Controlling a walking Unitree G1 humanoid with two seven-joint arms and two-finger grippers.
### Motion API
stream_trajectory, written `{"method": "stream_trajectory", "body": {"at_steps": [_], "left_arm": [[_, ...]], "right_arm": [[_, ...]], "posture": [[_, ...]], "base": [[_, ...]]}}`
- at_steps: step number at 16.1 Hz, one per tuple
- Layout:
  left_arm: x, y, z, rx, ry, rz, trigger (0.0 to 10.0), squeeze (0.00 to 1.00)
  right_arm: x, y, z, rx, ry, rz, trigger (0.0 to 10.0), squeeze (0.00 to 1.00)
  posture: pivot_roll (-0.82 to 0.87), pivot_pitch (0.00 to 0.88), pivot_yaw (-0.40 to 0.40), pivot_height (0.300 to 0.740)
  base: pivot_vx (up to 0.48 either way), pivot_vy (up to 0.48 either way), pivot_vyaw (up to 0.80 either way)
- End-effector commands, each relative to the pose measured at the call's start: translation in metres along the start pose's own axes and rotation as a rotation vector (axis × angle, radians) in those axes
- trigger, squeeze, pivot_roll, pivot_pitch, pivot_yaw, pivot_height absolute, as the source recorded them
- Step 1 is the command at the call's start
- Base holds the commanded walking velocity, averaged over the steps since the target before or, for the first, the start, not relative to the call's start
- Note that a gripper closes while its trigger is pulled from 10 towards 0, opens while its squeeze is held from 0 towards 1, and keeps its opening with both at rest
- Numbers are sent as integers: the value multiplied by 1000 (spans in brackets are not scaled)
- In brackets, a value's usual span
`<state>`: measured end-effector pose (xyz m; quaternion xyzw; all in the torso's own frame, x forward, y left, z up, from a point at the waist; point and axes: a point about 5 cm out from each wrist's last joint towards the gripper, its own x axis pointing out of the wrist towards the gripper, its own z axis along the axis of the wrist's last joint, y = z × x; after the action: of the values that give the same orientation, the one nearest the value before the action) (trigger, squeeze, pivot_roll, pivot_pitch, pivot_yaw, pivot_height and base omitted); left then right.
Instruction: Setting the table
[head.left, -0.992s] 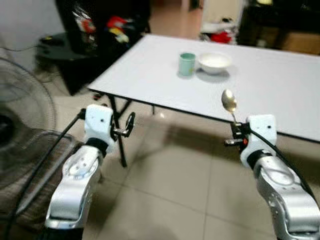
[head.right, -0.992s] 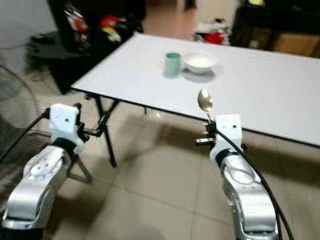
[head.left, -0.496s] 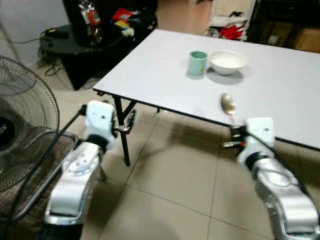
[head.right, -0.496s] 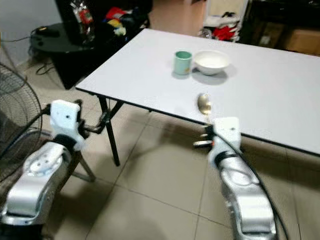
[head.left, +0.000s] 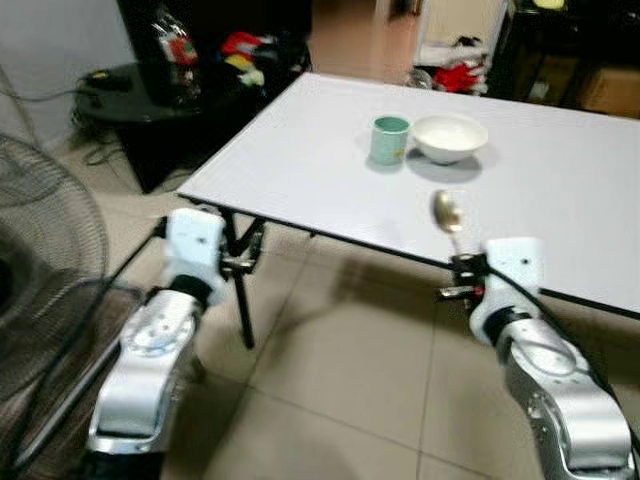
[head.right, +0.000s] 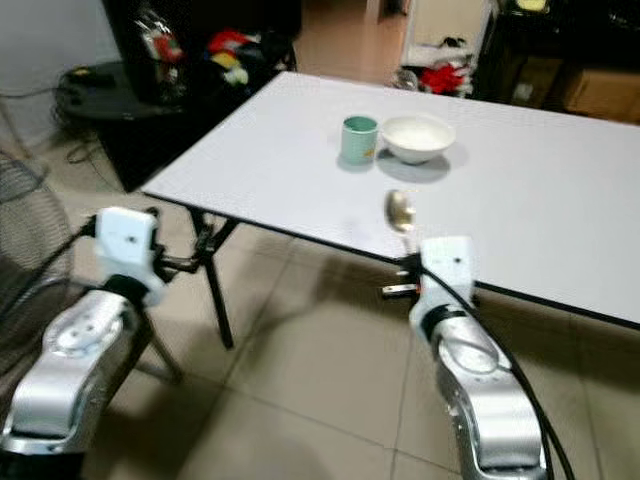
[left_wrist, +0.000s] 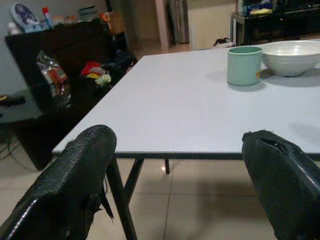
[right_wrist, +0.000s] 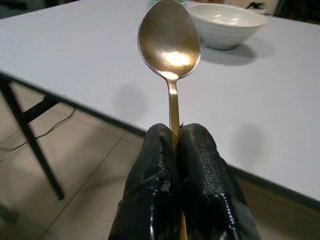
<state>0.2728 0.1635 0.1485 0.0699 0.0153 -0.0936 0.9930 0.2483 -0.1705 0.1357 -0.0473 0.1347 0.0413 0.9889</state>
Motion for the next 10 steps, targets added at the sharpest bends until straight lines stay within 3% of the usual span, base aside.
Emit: {"method": "stream_trajectory", "body": {"at_steps": [1,9,10], "left_arm": [[2,-5,2,-3,-6,-18,10000,0],[-1,0,1,2,-1,9,10000,0],[-1,0,1,2,-1,11,10000,0]], "right_arm": [[-2,-8,6,-10,-21,-28,10000,0],[2,-4,7,-12,-14,4,10000,0],[3,-3,7,-13,-13,10,10000,0]], "posture": [[33,0,32,740],[54,0,6,740],[55,0,5,740]], "base": [[307,0,0],[304,0,0],[300,0,-800]]}}
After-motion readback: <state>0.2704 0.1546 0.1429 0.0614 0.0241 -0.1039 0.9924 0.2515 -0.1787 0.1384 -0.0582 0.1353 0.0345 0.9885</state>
